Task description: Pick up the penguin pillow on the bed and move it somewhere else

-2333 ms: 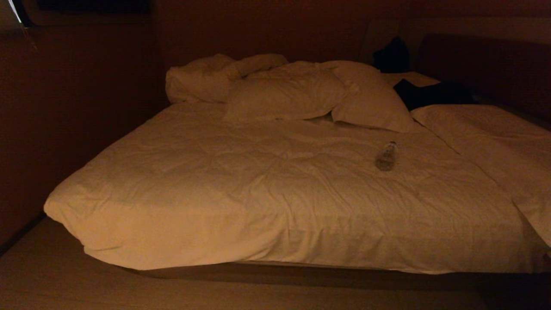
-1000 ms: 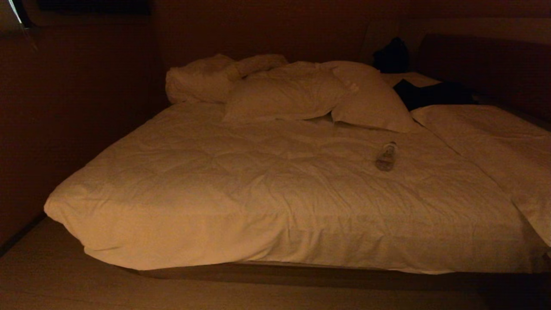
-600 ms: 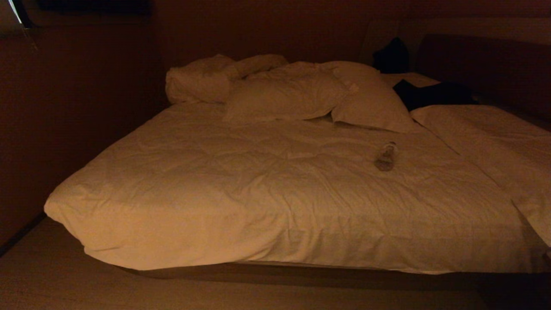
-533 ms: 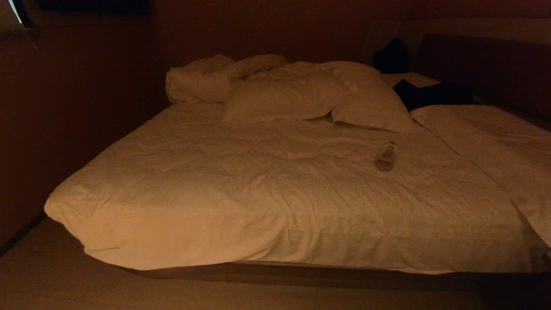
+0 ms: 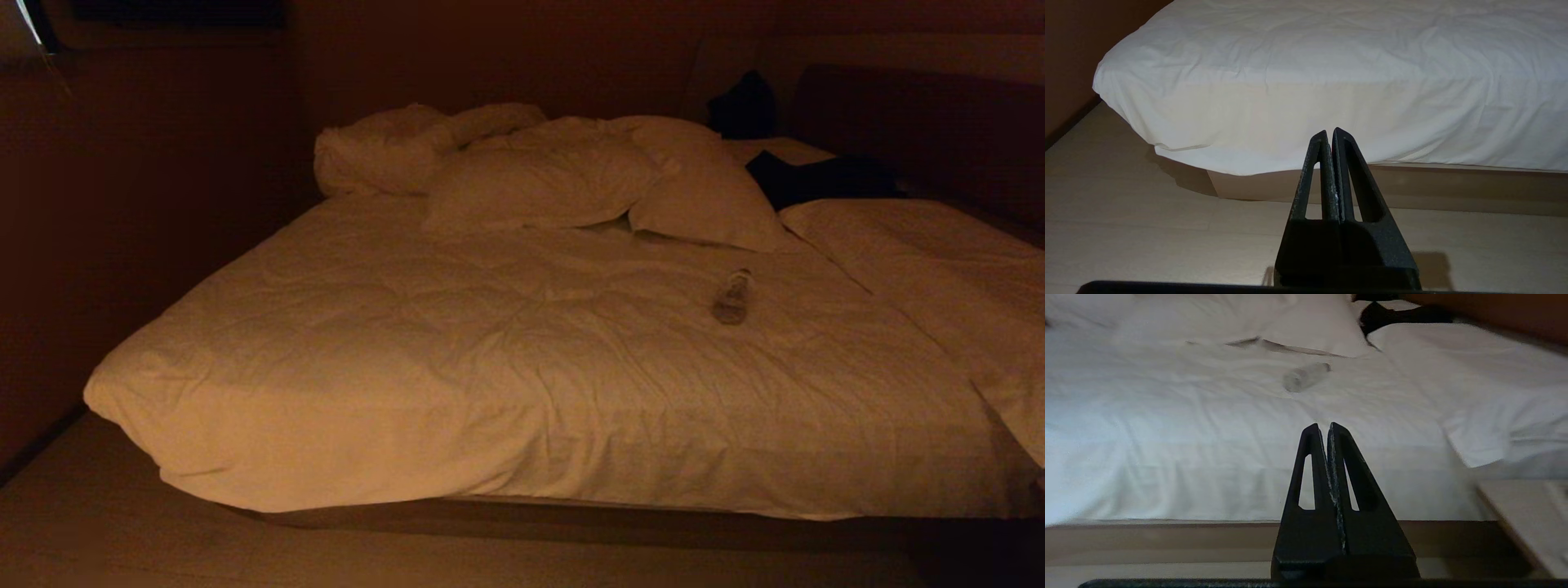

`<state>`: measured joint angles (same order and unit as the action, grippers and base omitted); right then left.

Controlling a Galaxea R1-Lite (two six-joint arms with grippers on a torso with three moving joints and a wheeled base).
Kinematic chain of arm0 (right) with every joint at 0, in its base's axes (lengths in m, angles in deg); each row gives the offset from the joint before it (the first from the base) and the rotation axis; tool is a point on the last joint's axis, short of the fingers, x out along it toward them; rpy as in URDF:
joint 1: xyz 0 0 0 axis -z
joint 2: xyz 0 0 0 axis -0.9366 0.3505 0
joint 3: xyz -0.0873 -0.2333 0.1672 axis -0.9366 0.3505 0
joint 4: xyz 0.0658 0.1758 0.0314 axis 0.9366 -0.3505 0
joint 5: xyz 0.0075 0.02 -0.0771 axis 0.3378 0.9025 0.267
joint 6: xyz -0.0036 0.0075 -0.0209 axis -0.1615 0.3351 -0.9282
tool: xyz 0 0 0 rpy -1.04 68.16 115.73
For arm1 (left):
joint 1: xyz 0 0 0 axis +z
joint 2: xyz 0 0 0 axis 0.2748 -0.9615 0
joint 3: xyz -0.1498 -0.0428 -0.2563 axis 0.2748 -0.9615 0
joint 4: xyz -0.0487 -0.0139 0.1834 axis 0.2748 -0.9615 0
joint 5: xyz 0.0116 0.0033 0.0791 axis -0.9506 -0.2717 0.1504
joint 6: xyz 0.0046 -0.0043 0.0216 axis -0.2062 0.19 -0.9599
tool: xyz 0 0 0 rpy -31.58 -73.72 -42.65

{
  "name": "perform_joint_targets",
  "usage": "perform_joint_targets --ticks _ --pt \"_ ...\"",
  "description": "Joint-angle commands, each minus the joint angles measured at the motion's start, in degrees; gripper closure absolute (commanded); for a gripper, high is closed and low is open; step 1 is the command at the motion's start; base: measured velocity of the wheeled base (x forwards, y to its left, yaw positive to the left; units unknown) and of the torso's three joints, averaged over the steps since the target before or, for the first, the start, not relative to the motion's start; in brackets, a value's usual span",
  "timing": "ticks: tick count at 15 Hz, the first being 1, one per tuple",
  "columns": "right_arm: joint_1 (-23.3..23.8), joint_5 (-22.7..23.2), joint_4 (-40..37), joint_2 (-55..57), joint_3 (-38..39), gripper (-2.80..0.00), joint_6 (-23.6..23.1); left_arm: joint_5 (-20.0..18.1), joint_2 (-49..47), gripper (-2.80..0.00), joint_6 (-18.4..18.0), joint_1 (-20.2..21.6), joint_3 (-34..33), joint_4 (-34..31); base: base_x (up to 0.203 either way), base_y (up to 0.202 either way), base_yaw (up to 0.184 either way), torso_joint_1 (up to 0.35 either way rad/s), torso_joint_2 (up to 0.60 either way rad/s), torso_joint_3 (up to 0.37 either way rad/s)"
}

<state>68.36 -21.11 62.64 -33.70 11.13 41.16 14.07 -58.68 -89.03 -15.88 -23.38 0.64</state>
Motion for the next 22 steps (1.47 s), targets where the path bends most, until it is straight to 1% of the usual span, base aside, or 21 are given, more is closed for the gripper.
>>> perform_joint_targets --ticks 1,5,8,12,13,14,16,19,22 --pt "0.0 0.0 2.2 0.0 2.0 0.0 -2.4 0.0 0.0 0.0 0.0 0.0 0.0 0.0 0.0 0.0 0.0 0.0 0.0 0.0" --pt "0.0 0.4 2.3 0.0 7.7 0.0 -2.7 0.0 0.0 0.0 0.0 0.0 0.0 0.0 0.0 0.0 0.0 0.0 0.0 0.0" --pt "0.0 3.9 2.1 0.0 8.1 0.0 -2.3 0.0 0.0 0.0 0.0 0.0 0.0 0.0 0.0 0.0 0.0 0.0 0.0 0.0" --pt "0.0 6.2 1.5 0.0 9.0 0.0 -0.8 0.0 0.0 0.0 0.0 0.0 0.0 0.0 0.0 0.0 0.0 0.0 0.0 0.0" --pt "0.0 6.2 -1.4 0.0 9.0 0.0 -0.6 0.0 0.0 0.0 0.0 -0.1 0.0 0.0 0.0 0.0 0.0 0.0 0.0 0.0" --pt "0.0 6.2 -2.6 0.0 8.8 0.0 -0.3 0.0 0.0 0.0 0.0 0.0 0.0 0.0 0.0 0.0 0.0 0.0 0.0 0.0" --pt "0.0 6.2 -2.4 -0.1 8.8 0.0 0.1 0.0 0.0 0.0 0.0 0.0 0.0 0.0 0.0 0.0 0.0 0.0 0.0 0.0" --pt "0.0 5.9 -2.1 -0.1 9.0 0.0 3.6 0.0 0.0 0.0 0.0 0.0 0.0 0.0 0.0 0.0 0.0 0.0 0.0 0.0" --pt "0.0 5.8 -2.1 0.0 9.0 0.0 3.9 0.0 0.0 0.0 0.0 0.0 0.0 0.0 0.0 0.0 0.0 0.0 0.0 0.0"
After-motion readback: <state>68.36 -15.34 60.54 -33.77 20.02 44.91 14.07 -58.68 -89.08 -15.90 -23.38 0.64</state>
